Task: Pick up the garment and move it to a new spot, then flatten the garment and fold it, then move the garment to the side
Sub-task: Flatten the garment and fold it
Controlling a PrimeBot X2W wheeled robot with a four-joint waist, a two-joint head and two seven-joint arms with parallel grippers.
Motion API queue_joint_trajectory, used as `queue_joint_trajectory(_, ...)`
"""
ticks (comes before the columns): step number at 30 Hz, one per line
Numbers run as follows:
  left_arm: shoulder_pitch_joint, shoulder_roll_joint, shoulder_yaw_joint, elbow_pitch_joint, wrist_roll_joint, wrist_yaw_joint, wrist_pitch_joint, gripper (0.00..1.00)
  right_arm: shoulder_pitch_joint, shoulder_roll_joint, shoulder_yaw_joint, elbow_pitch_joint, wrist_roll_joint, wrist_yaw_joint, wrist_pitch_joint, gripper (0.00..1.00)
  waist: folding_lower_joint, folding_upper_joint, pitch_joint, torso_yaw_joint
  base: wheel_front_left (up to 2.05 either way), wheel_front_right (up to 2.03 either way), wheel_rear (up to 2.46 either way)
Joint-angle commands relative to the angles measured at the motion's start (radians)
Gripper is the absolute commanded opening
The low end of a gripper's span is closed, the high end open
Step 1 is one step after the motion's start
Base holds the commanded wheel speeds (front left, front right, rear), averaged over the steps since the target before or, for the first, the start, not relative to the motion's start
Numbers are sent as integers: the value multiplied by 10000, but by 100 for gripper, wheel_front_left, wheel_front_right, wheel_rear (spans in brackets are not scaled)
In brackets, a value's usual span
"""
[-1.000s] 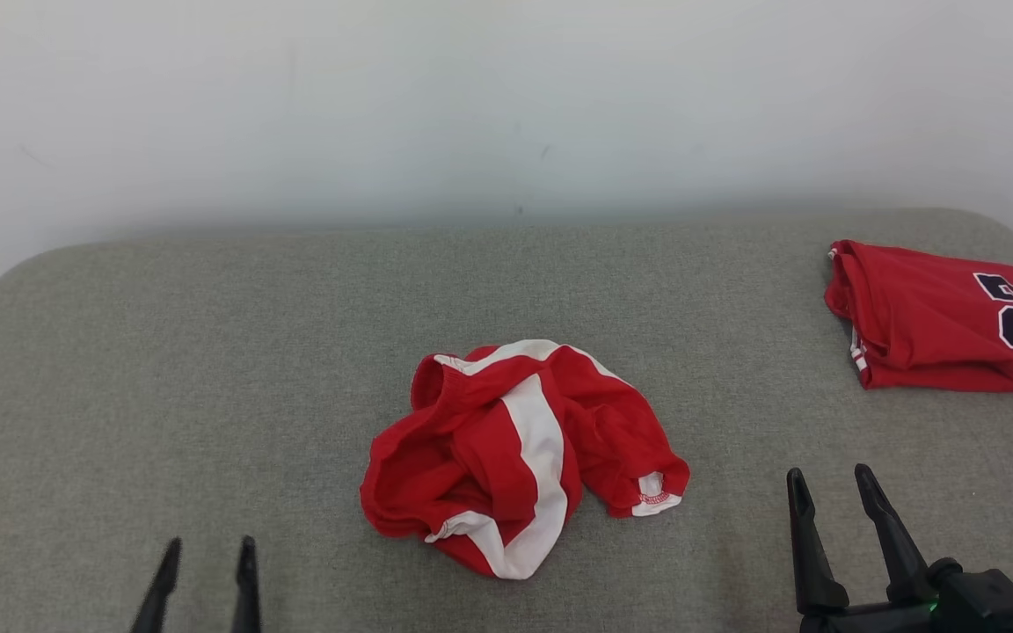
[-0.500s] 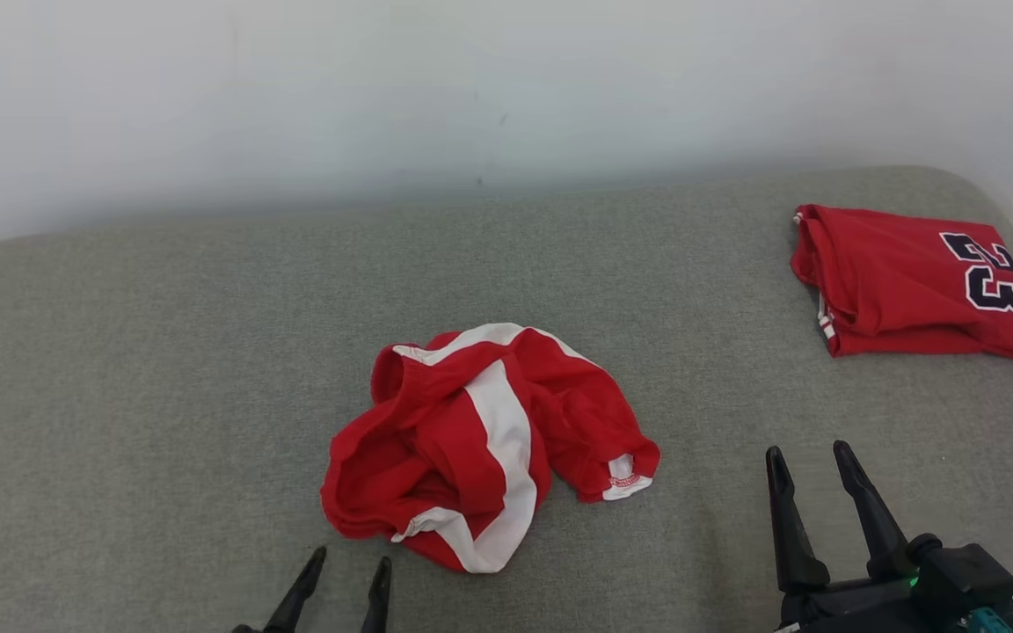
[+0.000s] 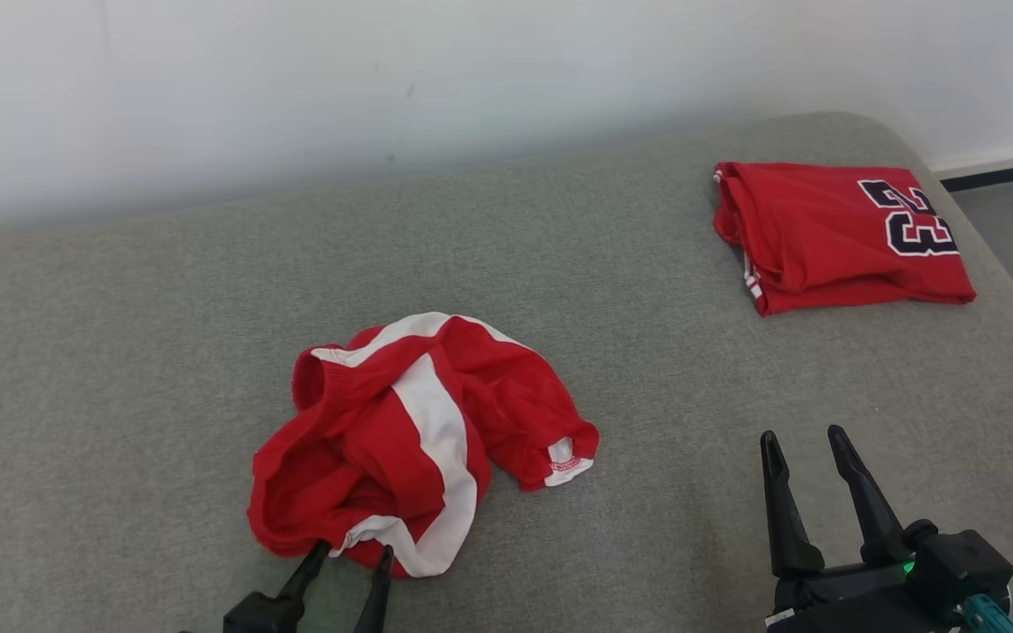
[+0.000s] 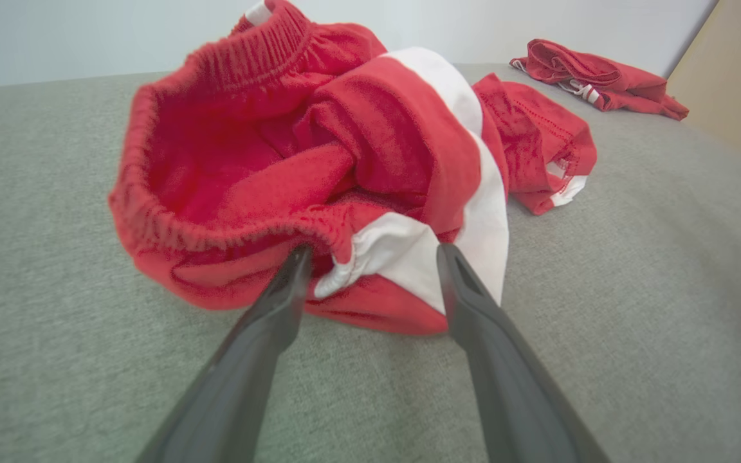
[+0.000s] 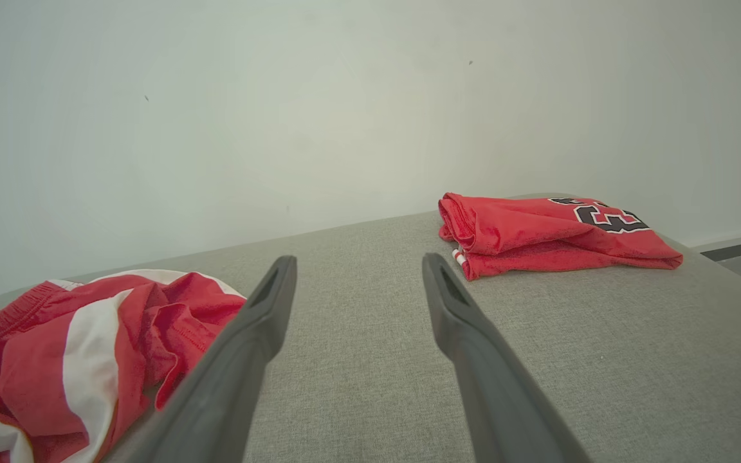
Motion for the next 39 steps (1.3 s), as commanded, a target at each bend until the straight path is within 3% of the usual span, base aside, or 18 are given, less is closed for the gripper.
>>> queue_joint_trajectory(1,-192,65,-13,91,-133,11,-31,100,-99,20,-30,-11,0,0,-13,100,0,-1,109,-166,0,0,0)
queue_joint_trajectory(3,-328,71,-34,267,-170,11,-33,100,-80,24,-61,-31,6,0,-13,100,0,-1,116,-196,0,0,0)
queue_joint_trajectory(4,-357,72,-63,348,-200,11,-33,85,-67,26,-74,-36,5,0,-13,100,0,-1,116,-204,0,0,0)
queue_joint_trajectory(5,-414,100,-93,411,-213,11,-33,21,-52,29,-90,-42,3,0,-13,100,0,-1,115,-201,0,0,0)
queue_joint_trajectory(6,-482,134,-133,451,-251,11,-33,0,-28,32,-121,-50,0,0,-13,100,0,-1,113,-183,0,0,0)
queue_joint_trajectory(24,695,904,-447,-1765,-548,10,-33,0,442,-88,-378,121,26,0,-13,100,0,-1,-627,1807,0,0,0)
queue_joint_trajectory(34,1747,658,-759,-1007,-989,12,-33,0,598,-145,-325,295,85,0,-13,100,0,-1,-853,2290,0,0,0)
queue_joint_trajectory(36,1738,523,-654,-820,-975,12,-33,100,630,-163,-316,320,101,0,-13,100,0,-1,-907,2297,0,0,0)
queue_joint_trajectory(39,1733,351,-208,-1129,-894,77,-31,100,666,-217,-373,320,101,0,-13,100,0,-1,-973,2298,0,0,0)
